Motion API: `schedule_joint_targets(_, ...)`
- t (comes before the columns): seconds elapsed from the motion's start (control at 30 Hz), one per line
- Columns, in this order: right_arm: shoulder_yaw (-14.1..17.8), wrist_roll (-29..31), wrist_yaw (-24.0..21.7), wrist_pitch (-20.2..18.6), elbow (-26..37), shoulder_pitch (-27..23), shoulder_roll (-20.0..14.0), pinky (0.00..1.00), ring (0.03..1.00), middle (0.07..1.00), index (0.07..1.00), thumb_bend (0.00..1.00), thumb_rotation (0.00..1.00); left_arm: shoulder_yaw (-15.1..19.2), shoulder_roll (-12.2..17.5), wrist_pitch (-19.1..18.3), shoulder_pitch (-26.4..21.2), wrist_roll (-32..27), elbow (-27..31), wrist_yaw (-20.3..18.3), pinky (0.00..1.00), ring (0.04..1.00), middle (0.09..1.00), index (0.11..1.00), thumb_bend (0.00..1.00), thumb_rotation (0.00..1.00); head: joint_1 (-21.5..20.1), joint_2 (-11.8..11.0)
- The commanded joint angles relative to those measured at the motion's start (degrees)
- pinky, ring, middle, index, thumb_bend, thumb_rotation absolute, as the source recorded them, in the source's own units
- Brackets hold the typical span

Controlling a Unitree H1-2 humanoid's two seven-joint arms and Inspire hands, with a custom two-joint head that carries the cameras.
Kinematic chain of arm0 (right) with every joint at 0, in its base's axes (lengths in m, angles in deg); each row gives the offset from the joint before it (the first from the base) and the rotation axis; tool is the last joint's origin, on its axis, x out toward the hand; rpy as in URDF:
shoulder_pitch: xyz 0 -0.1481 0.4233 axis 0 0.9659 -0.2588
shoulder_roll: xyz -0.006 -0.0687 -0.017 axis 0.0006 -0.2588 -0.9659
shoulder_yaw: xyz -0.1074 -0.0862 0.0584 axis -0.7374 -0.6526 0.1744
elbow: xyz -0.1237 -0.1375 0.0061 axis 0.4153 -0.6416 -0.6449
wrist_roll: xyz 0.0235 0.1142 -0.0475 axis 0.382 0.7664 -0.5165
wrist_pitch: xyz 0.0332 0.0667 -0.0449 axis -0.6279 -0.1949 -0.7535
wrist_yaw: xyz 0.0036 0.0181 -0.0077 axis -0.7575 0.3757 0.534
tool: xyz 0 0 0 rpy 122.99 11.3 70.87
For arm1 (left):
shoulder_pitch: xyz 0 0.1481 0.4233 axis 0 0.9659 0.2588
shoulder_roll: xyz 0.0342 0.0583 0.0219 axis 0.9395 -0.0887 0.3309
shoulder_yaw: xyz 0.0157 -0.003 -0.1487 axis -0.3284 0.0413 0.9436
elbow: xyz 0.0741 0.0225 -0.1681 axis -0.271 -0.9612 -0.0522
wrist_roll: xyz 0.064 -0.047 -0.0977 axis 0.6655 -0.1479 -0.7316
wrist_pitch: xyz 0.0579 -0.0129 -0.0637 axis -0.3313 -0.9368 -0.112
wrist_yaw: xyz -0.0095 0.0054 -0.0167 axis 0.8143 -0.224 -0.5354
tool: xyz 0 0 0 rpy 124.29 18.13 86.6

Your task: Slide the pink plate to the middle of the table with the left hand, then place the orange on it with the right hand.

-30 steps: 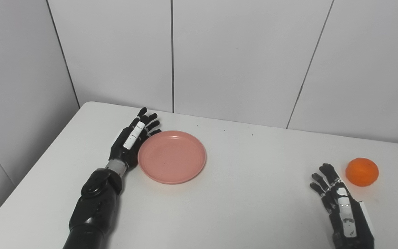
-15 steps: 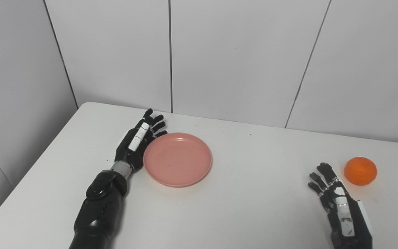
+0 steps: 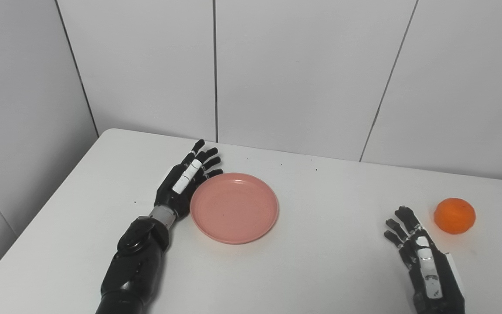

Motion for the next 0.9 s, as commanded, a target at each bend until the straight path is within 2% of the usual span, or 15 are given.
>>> schedule_joint_targets(0.0, -1.21, 0.38, 0.16, -1.03, -3.43, 4.3, 2.27, 0.88, 0.889, 0.931, 0.9, 0.81, 0.88, -1.01, -0.85, -3.29, 1.55, 1.72, -0.54, 1.65, 0.78, 0.878, 0.885, 0.97, 0.86, 0.55, -0.24, 0.15)
schedule_joint_targets(0.13, -1.37, 0.16, 0.37, -1.45, -3.06, 4.32, 2.43, 0.88, 0.89, 0.935, 0.902, 0.81, 0.88, -1.32, -1.55, -3.31, 1.98, 2.46, 0.24, 2.86, 0.81, 0.889, 0.895, 0.97, 0.89, 0.55, -0.86, 0.37)
schedule_joint_targets(0.33, -1.82, -0.2, 0.84, -1.53, -2.78, 4.34, 2.68, 0.87, 0.882, 0.928, 0.9, 0.82, 0.88, -1.79, -2.45, -4.66, 2.88, 2.54, 2.65, 4.12, 0.86, 0.905, 0.901, 0.983, 0.87, 0.56, -2.08, 0.82)
schedule_joint_targets(0.6, -2.71, -1.05, 1.54, -1.62, -2.69, 3.99, 3.7, 0.86, 0.875, 0.919, 0.883, 0.83, 0.86, -2.27, -3.1, -6.7, 3.3, 2.09, 4.73, 4.84, 0.89, 0.905, 0.885, 0.986, 0.91, 0.54, -6.85, 1.44)
schedule_joint_targets(0.63, -2.86, -1.45, 1.92, -1.67, -2.69, 3.93, 4.04, 0.86, 0.874, 0.918, 0.881, 0.83, 0.86, -2.41, -3.07, -6.41, 3.24, 2.21, 4.48, 4.52, 0.89, 0.908, 0.893, 0.988, 0.91, 0.54, -8.52, 1.39)
schedule_joint_targets(0.87, -3.77, -3.29, 3.13, -0.92, -3.63, 3.42, 5.31, 0.84, 0.863, 0.906, 0.875, 0.84, 0.87, -2.42, -3.7, -5.44, 2.69, 1.77, 2.52, 3.97, 0.92, 0.933, 0.92, 1.0, 0.89, 0.55, -11.98, 1.26)
